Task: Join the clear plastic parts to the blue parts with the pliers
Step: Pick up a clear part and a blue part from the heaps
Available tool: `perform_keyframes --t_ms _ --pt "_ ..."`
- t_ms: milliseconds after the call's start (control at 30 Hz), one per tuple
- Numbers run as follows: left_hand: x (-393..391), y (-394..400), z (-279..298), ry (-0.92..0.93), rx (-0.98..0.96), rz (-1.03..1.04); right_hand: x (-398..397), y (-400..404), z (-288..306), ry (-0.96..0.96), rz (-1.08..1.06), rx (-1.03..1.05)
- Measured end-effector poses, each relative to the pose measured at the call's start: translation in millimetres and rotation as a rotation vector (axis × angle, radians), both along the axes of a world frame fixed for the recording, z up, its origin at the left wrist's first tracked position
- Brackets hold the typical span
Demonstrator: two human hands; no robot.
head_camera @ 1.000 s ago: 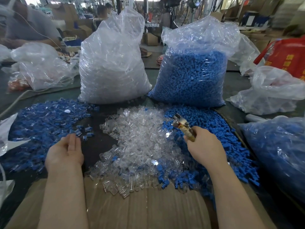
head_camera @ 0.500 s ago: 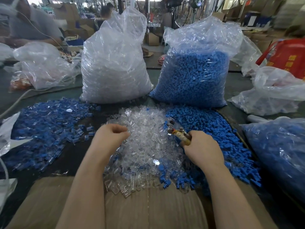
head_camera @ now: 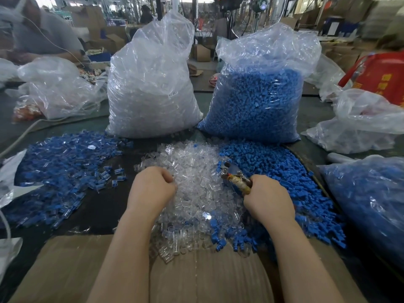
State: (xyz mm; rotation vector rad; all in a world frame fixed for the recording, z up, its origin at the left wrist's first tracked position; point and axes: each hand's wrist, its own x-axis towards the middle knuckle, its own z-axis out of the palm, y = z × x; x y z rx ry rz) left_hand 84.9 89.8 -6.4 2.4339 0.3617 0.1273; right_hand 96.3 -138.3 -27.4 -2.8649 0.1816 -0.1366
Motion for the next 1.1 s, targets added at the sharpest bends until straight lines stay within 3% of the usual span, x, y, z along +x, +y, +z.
perform_keyframes --t_ms 267,400,733,900,1100 --pt "1 -3 -1 -0.058 0.035 -0.008 3 -5 -1 -0.098 -0.061 0.259" --pt "2 -7 2 -0.190 -0.011 0.014 4 -3 3 -0.132 -0.061 0.405" --pt "-1 -22 12 -0.233 -0.699 -0.073 1 -2 11 -0.170 -0.002 0.624" --pt "1 -30 12 -0.164 -0.844 -0.092 -1 -2 10 -0.181 0.128 0.748" --pt "-1 -38 16 -0.183 -0.954 -0.134 -1 2 10 -0.271 0.129 0.816"
